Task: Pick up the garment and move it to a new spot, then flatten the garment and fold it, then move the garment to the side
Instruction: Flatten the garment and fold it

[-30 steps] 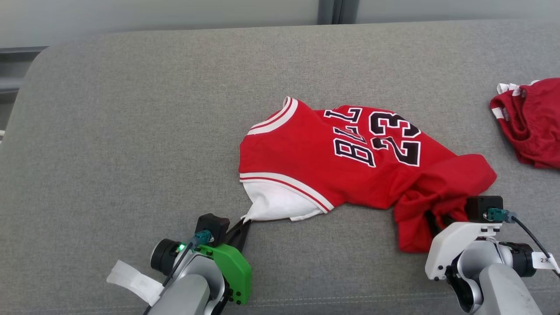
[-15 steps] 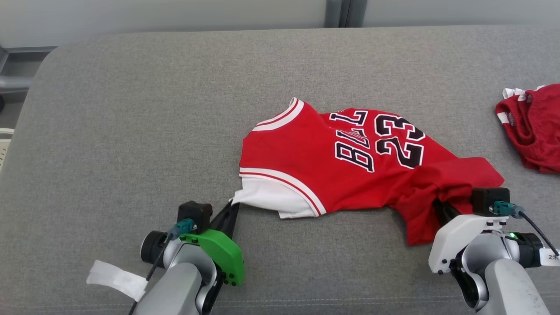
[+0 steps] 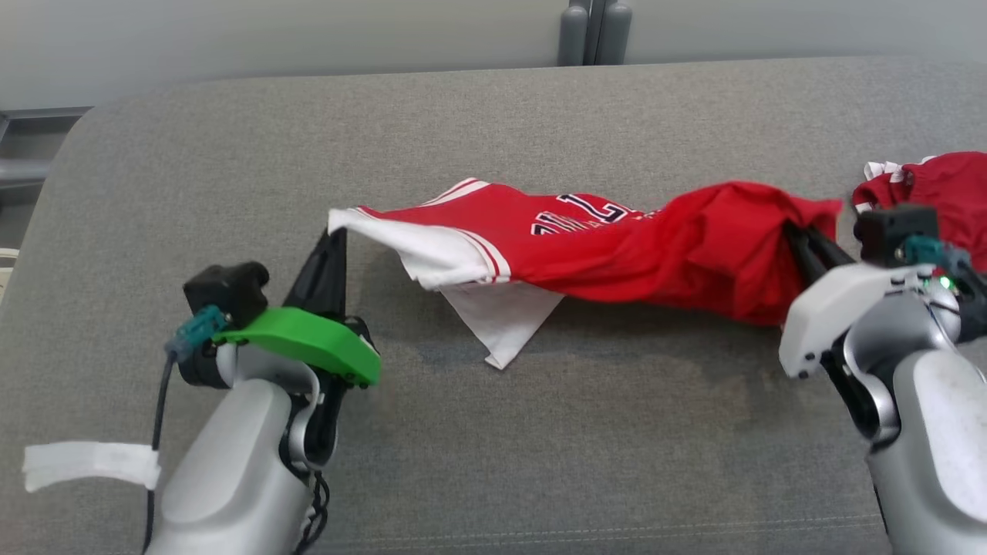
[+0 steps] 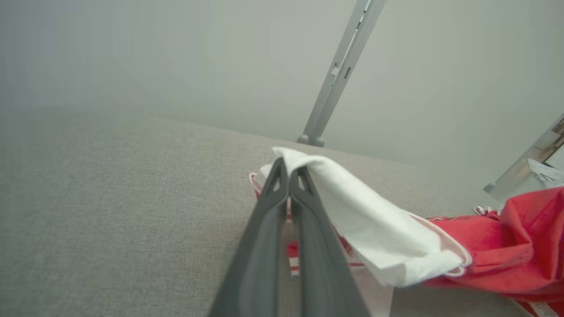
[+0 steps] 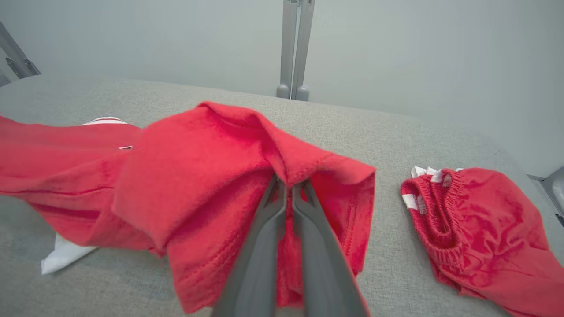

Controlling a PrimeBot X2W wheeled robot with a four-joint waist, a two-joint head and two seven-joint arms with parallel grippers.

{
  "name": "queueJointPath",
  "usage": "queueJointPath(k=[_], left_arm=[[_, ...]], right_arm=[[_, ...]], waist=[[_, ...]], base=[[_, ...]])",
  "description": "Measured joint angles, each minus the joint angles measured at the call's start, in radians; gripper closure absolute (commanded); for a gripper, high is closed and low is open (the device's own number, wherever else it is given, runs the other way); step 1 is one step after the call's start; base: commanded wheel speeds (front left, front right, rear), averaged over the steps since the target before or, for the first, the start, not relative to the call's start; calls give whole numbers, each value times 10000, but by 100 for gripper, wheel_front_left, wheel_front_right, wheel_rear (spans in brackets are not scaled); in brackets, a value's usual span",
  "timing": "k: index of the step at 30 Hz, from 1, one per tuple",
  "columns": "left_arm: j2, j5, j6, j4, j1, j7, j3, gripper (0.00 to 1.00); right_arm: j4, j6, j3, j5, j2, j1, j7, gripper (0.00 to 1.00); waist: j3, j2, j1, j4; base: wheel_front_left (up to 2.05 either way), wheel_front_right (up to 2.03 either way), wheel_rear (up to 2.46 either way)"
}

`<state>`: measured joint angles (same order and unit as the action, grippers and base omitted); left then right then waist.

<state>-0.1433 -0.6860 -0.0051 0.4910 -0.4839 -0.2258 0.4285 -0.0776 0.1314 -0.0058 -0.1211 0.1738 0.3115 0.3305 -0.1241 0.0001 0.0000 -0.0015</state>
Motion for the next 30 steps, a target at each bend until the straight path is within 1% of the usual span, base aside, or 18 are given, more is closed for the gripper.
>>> queueJointPath(k=[3, 7, 9, 12, 17, 19, 20, 23, 27, 30], left_arm=[[-81, -15, 236, -288, -528, 150, -217, 100], [-107, -67, 382, -219, -1445, 324, -408, 100], [-90, -54, 499, -73, -2045, 313, -525, 100], [-48, 21, 631, 90, -2910, 207, -686, 100], [-36, 121, 767, 194, -4013, 67, -915, 100], [-29, 144, 857, 102, -4157, 31, -943, 100], [-29, 144, 857, 102, -4157, 31, -943, 100], [-31, 144, 918, -169, -4101, 38, -922, 100], [-48, 92, 1122, -788, -3233, 196, -821, 100], [-100, 17, 1296, -1348, -2281, 414, -673, 100]], right_arm=[[-734, -2, 771, -27, 523, 1267, 65, 100], [-2266, -2, 1921, -81, 1045, 3264, -301, 100], [-3009, 0, 2441, 36, 1231, 4319, -709, 100], [-4015, 0, 2886, 226, 1473, 5772, -1624, 100], [-5141, 0, 3854, 468, 1793, 7504, -2968, 100], [-5444, 0, 4276, 309, 2015, 7782, -3298, 100], [-5444, 0, 4276, 309, 2015, 7782, -3298, 100], [-5601, 0, 4813, -69, 2445, 7811, -3536, 100], [-5369, 0, 5697, -690, 3398, 7194, -3344, 100], [-4926, 2, 6019, -1218, 4115, 6341, -3051, 100]], waist=[[-47, 0, 0, -60], [-214, 0, 0, -99], [-330, -1, 0, -97], [-505, 0, 0, -44], [-699, 0, 0, 184], [-727, 0, 0, 303], [-727, 0, 0, 303], [-724, 0, 0, 446], [-661, -1, 0, 552], [-646, 0, 0, 538]], base=[[0, 0, 0], [0, 0, 0], [0, 0, 0], [0, 0, 0], [0, 0, 0], [0, 0, 0], [0, 0, 0], [0, 0, 0], [0, 0, 0], [0, 0, 0]])
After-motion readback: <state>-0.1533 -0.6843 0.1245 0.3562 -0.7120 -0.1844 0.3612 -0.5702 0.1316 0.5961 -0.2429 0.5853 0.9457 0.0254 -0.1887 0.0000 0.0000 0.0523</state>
